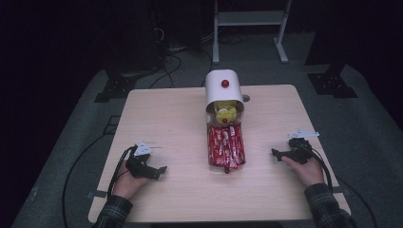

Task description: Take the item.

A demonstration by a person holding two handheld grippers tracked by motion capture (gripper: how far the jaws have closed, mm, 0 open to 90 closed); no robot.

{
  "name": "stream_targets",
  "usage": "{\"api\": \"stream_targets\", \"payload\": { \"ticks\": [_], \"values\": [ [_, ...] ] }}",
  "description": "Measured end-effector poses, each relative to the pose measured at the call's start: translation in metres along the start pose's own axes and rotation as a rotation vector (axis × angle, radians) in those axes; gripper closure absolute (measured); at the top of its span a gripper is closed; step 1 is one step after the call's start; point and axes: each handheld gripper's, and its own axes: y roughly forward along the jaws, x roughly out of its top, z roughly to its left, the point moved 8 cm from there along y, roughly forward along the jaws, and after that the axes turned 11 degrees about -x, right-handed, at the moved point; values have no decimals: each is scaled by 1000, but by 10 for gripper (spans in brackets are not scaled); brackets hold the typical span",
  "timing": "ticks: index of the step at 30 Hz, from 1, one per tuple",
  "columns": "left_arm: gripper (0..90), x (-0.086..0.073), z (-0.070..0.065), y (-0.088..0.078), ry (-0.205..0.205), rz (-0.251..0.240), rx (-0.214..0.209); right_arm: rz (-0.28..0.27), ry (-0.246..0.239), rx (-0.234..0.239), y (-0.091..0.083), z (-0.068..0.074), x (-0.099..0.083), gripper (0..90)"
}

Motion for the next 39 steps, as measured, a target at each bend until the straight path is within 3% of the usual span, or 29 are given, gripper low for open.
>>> {"api": "stream_targets", "payload": {
  "ticks": [20, 25, 39],
  "values": [
    [0, 0, 0, 0, 0, 0, 0, 15, 9, -17, -2, -2, 0, 137],
    [0, 0, 0, 0, 0, 0, 0, -12, 18, -23, -8, -4, 5, 151],
    [0, 0, 0, 0, 0, -3, 0, -22, 27, 1, -15, -1, 9, 151]
  ]
}}
